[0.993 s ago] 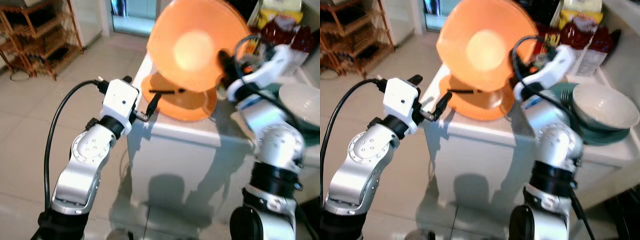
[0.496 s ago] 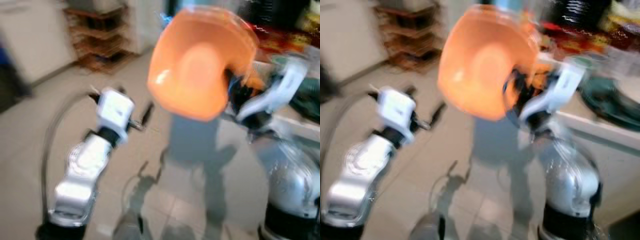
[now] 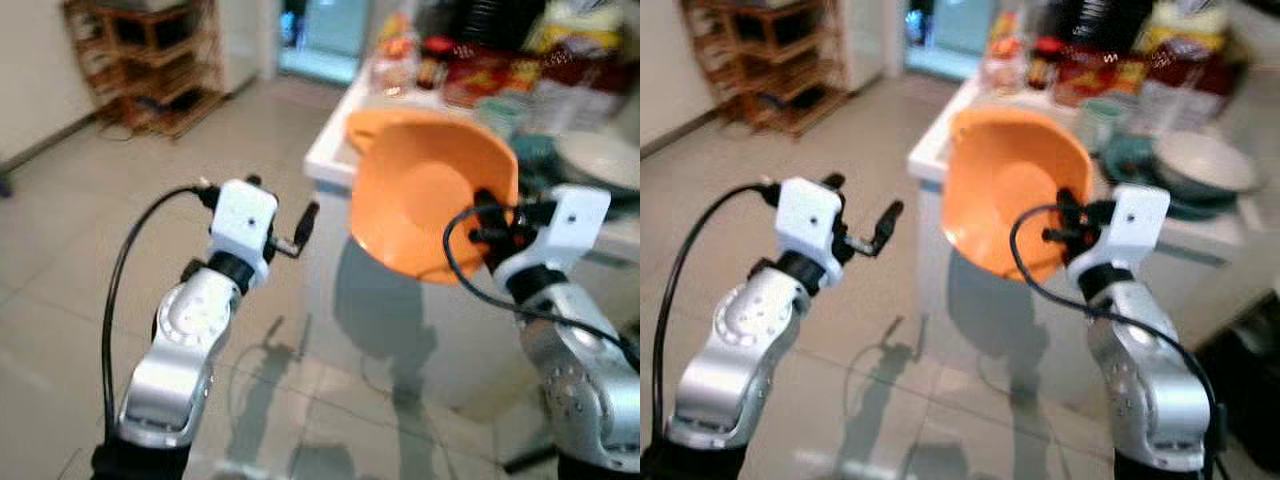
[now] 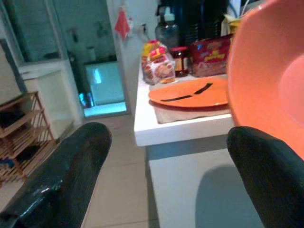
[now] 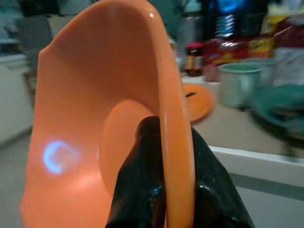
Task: Setting the table
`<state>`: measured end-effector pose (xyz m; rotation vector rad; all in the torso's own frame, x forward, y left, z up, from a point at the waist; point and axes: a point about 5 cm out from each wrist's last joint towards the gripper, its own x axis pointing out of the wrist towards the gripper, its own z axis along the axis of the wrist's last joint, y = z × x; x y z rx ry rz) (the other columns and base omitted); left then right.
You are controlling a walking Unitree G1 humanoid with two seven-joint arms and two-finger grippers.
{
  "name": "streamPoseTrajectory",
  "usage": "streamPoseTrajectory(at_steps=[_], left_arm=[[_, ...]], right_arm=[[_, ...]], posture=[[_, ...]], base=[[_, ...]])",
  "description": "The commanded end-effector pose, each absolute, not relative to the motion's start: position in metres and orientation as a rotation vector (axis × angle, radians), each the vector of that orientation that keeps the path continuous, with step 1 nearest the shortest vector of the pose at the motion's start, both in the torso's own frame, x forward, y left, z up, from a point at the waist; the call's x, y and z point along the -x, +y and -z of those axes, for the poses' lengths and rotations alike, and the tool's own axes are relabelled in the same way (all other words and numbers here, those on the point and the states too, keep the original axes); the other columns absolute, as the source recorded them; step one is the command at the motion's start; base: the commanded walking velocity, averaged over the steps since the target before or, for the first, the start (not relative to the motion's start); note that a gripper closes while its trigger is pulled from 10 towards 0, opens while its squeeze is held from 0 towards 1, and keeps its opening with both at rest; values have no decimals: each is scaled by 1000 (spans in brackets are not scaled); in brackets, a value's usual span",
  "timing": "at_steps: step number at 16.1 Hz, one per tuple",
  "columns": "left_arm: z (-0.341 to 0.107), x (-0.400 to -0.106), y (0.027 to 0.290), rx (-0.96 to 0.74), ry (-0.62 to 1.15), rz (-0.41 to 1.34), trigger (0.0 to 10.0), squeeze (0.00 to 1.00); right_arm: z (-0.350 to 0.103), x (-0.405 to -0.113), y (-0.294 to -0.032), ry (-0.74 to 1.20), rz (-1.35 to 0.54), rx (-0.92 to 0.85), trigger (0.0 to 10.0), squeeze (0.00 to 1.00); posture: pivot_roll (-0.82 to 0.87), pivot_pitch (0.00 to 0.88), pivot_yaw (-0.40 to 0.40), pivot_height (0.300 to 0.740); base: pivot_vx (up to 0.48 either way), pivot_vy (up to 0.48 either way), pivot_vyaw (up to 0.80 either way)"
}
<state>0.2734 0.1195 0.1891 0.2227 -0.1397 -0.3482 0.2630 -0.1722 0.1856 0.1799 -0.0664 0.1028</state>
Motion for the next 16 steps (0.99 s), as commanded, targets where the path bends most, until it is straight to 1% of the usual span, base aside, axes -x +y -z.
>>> streamPoseTrajectory(at_steps=[1, 6, 7, 8, 11, 14, 16], left_arm=[[-185, -273, 122, -232, -117, 327, 10000, 0], [-174, -256, 117, -223, -68, 345, 10000, 0], [-173, -254, 116, -222, -65, 346, 10000, 0], [-174, -253, 117, -215, -59, 343, 10000, 0], [-169, -252, 117, -214, -34, 358, 10000, 0], [-172, -260, 111, -221, -41, 378, 10000, 0], [-178, -266, 109, -227, -62, 384, 10000, 0]], right_arm=[[-190, -264, -164, -101, -136, -177, 10000, 0], [-183, -252, -164, -86, -140, -202, 10000, 0], [-183, -252, -164, -87, -139, -203, 10000, 0], [-182, -252, -163, -83, -133, -195, 10000, 0], [-176, -243, -169, -68, -91, -188, 10000, 0], [-174, -242, -175, -69, -22, -211, 10000, 0], [-177, -246, -174, -92, -1, -224, 10000, 0]], posture=[[41, 55, -66, 740], [12, 126, -75, 740], [9, 134, -74, 740], [1, 162, -58, 740], [-8, 171, -37, 740], [-1, 174, -20, 740], [2, 142, -3, 740]], base=[[0, -480, 0], [0, -480, 0], [0, -480, 0], [0, -480, 0], [0, -480, 0], [0, -480, 0], [0, -480, 0]])
